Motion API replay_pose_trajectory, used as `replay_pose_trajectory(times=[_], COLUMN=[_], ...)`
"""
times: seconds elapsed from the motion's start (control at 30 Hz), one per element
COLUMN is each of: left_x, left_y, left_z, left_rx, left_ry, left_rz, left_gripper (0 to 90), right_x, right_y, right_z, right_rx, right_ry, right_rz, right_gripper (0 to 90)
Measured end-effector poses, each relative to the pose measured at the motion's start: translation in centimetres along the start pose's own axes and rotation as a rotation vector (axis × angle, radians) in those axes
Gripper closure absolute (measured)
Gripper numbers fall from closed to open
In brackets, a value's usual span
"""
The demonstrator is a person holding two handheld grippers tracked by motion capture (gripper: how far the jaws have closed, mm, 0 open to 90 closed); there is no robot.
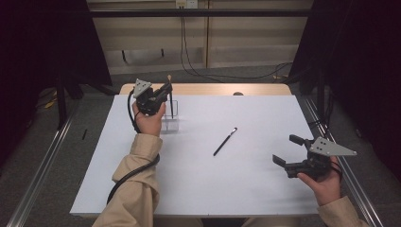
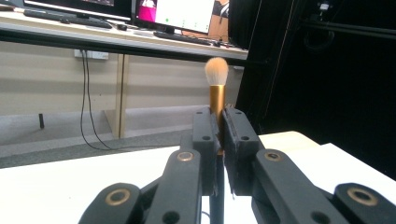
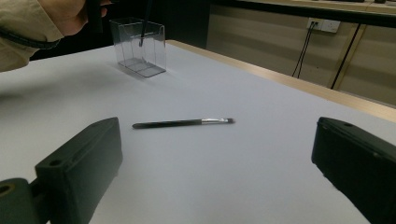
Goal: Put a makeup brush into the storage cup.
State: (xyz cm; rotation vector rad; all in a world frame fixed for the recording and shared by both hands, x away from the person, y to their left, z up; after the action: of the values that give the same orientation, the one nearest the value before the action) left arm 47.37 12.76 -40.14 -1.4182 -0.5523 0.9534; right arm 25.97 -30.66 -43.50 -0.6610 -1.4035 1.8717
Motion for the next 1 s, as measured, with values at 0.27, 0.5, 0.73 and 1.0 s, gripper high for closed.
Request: replay_pose_trajectory(times=[0.27,0.5,0.73,1.0], left_x=[0.0,0.2,0.3,0.2], left_y=[0.5,1.0,1.1,1.2], left_z=[0.1,0.2,0.4,0.5], left_rx=[0.009,0.018,0.019,0.019], left_ry=[0.003,-0.001,-0.004,0.000], left_rz=[-0.004,0.003,0.001,0.004], left_gripper=[84.2,84.2,84.2,84.2], right_x=[0.0,0.0,0.1,0.1], right_y=[0.0,0.0,0.0,0.0], right_z=[0.0,0.0,0.0,0.0], right_rx=[0.000,0.000,0.000,0.000], right_ry=[-0.002,-0.002,-0.004,-0.006], right_rz=[0.001,0.001,0.002,0.003], right_gripper=[1.4,1.4,1.4,1.4])
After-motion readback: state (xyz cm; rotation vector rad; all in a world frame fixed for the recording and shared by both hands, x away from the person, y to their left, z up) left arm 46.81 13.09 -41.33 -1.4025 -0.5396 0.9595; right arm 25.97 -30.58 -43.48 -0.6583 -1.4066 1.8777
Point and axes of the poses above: each handheld gripper's, and its own axes: z roughly backward along the jaws, y roughly out of its underside, x roughly to its left, the point moved 3 cm from there along -z, roughly forward along the jaws
